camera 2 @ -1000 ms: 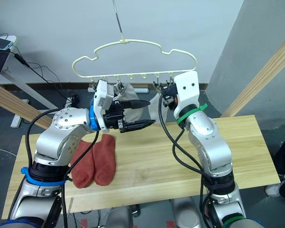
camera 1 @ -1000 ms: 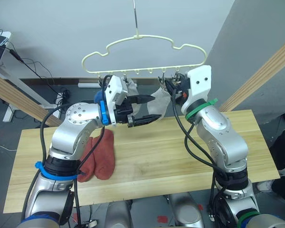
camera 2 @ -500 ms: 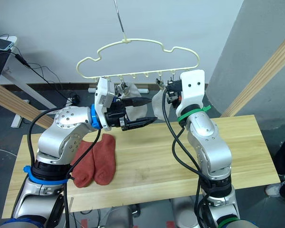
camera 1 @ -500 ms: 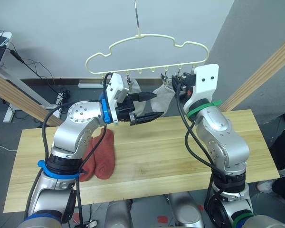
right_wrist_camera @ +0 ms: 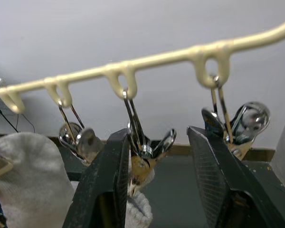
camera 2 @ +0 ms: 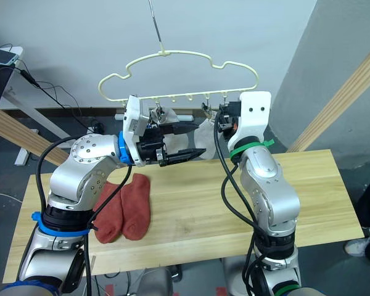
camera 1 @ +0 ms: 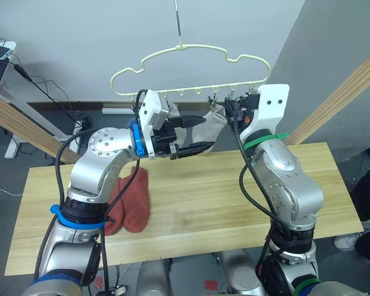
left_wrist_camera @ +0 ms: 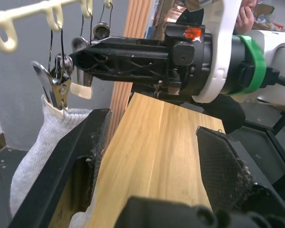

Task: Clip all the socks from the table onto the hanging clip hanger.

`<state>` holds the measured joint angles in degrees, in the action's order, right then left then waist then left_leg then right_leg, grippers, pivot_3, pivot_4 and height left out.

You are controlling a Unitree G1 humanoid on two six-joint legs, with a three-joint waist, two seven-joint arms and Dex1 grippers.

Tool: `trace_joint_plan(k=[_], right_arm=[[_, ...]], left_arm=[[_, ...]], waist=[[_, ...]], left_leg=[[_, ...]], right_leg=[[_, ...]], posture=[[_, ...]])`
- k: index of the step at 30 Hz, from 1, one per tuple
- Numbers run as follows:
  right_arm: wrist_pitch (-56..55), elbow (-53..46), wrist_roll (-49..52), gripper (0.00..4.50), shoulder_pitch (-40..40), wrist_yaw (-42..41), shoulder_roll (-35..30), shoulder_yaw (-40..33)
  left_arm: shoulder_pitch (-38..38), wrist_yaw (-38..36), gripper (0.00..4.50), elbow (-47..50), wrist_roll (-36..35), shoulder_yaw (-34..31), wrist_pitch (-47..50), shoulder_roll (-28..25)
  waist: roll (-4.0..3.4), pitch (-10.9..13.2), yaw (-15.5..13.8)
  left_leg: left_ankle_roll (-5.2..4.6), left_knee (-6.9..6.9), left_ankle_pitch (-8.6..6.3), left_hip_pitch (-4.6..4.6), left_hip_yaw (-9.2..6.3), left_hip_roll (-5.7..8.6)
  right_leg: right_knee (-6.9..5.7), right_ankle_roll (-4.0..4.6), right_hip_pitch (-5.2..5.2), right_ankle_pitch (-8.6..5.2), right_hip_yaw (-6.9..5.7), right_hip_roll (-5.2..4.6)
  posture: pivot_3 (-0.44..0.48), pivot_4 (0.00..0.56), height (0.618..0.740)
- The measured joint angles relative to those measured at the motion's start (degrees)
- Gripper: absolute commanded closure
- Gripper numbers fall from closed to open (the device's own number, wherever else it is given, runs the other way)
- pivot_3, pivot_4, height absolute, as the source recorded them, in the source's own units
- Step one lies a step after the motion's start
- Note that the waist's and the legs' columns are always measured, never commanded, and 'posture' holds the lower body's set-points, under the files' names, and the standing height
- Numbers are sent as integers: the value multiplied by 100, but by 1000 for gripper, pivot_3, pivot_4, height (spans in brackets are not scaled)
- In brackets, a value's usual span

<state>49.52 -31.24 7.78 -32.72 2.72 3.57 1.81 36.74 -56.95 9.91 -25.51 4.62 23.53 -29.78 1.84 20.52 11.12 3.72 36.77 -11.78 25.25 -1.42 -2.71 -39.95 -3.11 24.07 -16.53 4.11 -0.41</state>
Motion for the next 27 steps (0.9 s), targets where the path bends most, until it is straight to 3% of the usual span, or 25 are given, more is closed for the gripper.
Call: trace_joint_plan(k=[24, 27], right_arm=[[173, -3, 142, 2537, -52, 73, 351, -55], [173, -3, 158, 3147, -51, 66, 350, -55]], left_arm=[[-7, -146, 1263, -343, 28, 13, -232, 29], [-8, -151, 1263, -349, 32, 14, -254, 28]], waist=[[-1, 0, 12], [-1, 0, 12]], left_leg=[[0, 2, 0, 0, 0, -1], [0, 2, 0, 0, 0, -1]], right_leg=[[-2, 0, 1, 0, 0, 0], [-2, 0, 1, 0, 0, 0]], posture=[[-324, 319, 732], [-324, 319, 732]])
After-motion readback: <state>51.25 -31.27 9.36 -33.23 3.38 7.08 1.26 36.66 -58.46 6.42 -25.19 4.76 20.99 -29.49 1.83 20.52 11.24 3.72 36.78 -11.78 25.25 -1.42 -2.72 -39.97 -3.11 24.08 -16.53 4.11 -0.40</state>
